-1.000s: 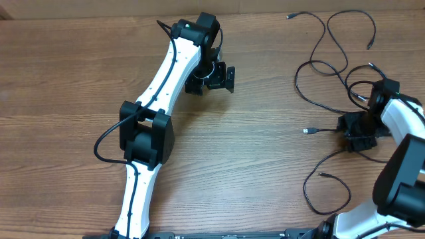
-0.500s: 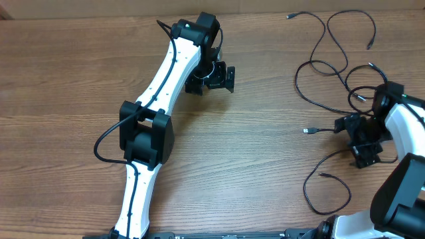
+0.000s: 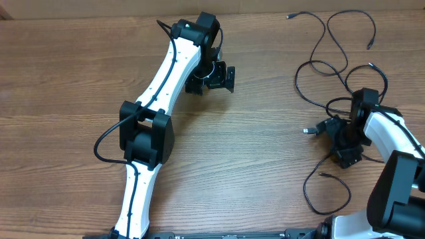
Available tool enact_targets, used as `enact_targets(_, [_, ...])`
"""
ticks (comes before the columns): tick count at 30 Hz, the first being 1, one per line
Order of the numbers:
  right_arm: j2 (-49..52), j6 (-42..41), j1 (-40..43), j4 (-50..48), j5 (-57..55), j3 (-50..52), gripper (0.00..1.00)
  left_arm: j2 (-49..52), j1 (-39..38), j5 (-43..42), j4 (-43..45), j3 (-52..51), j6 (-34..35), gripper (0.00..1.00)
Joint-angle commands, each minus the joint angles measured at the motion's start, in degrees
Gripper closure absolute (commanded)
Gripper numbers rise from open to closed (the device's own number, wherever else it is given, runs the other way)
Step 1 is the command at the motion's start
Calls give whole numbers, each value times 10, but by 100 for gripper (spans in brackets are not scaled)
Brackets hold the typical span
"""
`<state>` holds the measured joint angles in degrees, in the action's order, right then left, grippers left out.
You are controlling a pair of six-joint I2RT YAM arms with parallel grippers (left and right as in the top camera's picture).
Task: Untangle cables
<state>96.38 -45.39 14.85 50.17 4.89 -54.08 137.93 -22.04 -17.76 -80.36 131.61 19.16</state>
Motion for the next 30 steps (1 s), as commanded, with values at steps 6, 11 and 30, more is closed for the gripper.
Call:
enact_targets(6, [-11, -11, -2, -46, 36, 1, 0, -4, -1, 2, 0, 13, 1, 0])
enact_targets(11, [-2, -50, -8, -54, 7, 1, 0, -4, -1, 2, 0, 13, 2, 0])
enact_targets(30, [68, -76, -14, -99, 9, 1, 5, -4, -1, 2, 0, 13, 1, 0])
